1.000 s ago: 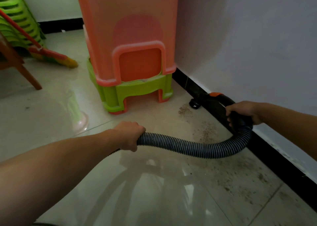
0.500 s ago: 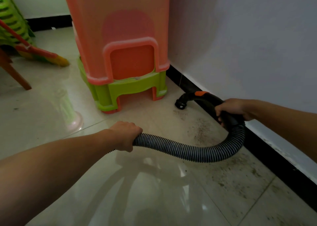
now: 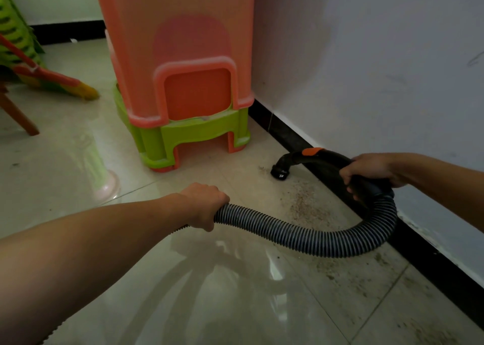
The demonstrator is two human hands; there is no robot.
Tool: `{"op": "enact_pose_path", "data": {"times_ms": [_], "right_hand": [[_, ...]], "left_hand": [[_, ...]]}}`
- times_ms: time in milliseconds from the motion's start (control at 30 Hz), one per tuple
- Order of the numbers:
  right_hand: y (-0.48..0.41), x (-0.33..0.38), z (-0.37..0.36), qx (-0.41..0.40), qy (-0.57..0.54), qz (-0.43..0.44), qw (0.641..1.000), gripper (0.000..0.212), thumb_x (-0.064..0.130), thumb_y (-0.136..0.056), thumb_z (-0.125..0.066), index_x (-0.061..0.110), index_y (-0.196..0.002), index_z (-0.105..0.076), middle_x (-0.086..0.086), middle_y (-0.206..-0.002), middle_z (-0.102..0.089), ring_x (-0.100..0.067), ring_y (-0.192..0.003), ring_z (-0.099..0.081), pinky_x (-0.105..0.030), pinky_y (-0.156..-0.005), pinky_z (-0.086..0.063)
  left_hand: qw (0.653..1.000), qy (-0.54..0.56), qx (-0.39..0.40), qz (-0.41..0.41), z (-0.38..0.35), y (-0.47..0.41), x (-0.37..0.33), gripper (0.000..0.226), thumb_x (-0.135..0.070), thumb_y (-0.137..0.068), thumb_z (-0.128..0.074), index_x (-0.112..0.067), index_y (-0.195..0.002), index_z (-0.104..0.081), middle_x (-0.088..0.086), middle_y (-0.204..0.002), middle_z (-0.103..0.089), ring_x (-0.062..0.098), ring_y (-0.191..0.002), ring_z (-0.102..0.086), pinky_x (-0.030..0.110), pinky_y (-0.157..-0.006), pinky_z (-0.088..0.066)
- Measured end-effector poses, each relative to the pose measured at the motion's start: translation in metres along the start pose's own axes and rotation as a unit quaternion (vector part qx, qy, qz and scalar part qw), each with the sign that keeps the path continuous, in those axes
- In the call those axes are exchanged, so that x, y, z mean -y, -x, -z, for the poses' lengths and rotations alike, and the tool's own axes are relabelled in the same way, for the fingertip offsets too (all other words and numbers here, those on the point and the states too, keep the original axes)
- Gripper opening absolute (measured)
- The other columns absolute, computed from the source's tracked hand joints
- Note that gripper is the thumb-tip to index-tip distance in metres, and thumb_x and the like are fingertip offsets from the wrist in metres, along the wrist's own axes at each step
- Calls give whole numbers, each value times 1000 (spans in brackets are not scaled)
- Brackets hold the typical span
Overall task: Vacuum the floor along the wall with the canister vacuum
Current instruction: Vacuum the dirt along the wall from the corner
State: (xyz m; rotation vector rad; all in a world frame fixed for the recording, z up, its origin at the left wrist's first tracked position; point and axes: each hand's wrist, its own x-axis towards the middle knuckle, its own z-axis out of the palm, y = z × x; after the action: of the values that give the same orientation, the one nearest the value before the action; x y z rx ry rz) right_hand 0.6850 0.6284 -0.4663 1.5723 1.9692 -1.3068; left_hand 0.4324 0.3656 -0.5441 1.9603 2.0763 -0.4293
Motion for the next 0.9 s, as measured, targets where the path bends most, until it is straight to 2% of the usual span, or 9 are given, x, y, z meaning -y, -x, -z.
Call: {"op": "enact_pose_path", "data": {"times_ms": [200,400,500,633,800,900], "right_hand": [[-4,8,-18,-10,-8,17,1000,29,5,-78,-61,-7,-105,-60,-21,-74,-68,-32,-59,-67,-42,-63,-58],[-10,24,-37,-4,-16,29,999,27,6,-78,-61,-6,-102,-58,-18,-66,-68,-30,-54,-67,-37,-55,-57],[-8,30,-42,3,11,39,999,32,6,-78,-62,-5,-107,-57,-18,-70,-69,-32,-60,-67,-41,-61,-58],[-1,38,-42,-5,63,46,997,32,3,-76,-63,-2,-107,-54,-19,-70,-67,-34,-61,-66,-42,-58,-58],[5,40,-42,-77,152,49,984,38,10,-75,-68,-2,-110,-59,-22,-95,-69,-35,-80,-70,-45,-76,-60],[8,35,-37,-101,165,40,980,39,12,-76,-69,-2,-112,-60,-22,-101,-70,-38,-89,-71,-51,-84,-59]], "left_hand": [[1000,-15,14,23,0,16,12,32,-29,-73,-69,-30,-95,-46,-9,-77,-42,16,-75,-47,28,-61,-34],[998,-20,33,55,-11,36,28,35,-30,-73,-67,-29,-103,-50,-8,-81,-45,15,-76,-47,29,-64,-37],[998,-14,35,55,-14,38,30,35,-31,-72,-68,-29,-102,-51,-9,-81,-46,15,-76,-48,29,-64,-37],[999,-5,38,37,-17,32,21,35,-31,-72,-69,-29,-102,-52,-10,-77,-43,14,-74,-48,28,-62,-37],[999,-2,37,4,-17,18,5,35,-31,-72,-70,-29,-100,-50,-10,-75,-40,15,-74,-47,28,-60,-34],[999,3,37,-3,-15,13,0,35,-32,-73,-70,-29,-100,-49,-10,-76,-41,14,-76,-47,28,-60,-33]]}}
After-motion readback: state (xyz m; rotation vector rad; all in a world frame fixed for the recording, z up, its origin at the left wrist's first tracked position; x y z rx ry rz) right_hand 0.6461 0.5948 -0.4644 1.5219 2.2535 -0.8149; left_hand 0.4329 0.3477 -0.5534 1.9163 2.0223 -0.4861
